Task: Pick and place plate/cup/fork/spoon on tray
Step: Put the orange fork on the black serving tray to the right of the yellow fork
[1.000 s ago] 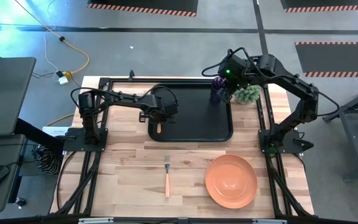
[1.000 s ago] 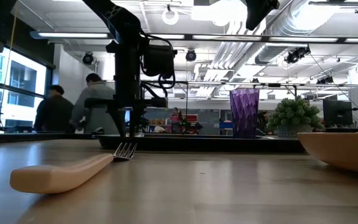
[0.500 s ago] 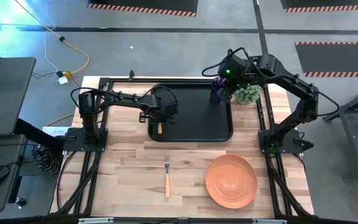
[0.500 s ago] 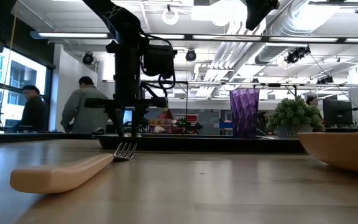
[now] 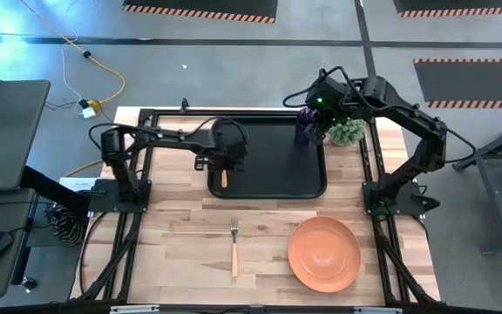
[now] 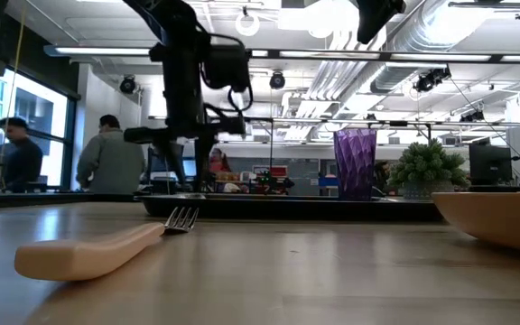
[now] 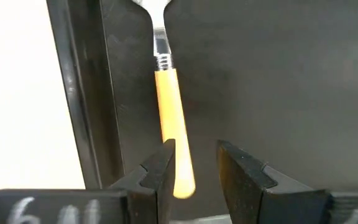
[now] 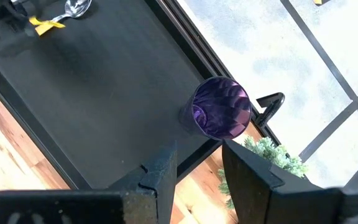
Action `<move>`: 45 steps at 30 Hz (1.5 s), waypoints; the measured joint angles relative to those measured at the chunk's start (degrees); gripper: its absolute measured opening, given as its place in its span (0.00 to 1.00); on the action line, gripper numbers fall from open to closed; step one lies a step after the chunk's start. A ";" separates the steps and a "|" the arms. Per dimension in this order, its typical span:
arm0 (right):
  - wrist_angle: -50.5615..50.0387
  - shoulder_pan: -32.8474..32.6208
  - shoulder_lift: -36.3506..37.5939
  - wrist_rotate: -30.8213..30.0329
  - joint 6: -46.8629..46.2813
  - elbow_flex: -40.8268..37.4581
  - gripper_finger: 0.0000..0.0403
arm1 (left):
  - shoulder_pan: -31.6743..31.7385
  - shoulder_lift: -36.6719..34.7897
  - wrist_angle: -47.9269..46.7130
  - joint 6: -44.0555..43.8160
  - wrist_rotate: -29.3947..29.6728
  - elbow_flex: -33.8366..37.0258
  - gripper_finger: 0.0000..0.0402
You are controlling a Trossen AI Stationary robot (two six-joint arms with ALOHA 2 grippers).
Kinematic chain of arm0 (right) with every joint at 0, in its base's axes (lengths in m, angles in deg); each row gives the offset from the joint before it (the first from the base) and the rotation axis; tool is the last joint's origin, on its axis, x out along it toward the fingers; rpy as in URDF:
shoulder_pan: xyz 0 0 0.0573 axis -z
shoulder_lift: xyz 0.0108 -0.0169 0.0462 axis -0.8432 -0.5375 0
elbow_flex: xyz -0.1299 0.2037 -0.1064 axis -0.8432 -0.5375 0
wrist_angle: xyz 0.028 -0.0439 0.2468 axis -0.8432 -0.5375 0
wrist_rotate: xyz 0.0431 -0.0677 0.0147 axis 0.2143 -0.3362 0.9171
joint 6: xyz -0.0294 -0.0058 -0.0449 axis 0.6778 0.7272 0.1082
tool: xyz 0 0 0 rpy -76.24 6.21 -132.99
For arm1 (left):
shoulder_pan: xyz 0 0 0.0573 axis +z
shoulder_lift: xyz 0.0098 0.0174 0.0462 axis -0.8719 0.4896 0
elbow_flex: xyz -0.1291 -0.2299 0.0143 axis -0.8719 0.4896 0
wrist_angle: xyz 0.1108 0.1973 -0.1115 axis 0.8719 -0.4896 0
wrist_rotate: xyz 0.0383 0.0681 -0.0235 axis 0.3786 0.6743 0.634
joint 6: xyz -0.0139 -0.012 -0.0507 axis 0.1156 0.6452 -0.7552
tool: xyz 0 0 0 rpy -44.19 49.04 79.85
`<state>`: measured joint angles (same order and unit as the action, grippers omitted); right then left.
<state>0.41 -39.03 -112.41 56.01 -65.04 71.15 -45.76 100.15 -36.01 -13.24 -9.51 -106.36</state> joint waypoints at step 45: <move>-0.81 -0.50 -0.02 4.89 -11.52 0.00 0.30 | -34.93 -11.00 -2.33 -32.79 6.63 0.00 0.28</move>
<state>-0.41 -39.53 -112.43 60.90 -76.56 71.15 -80.69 89.15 -38.34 -46.03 -2.88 -106.36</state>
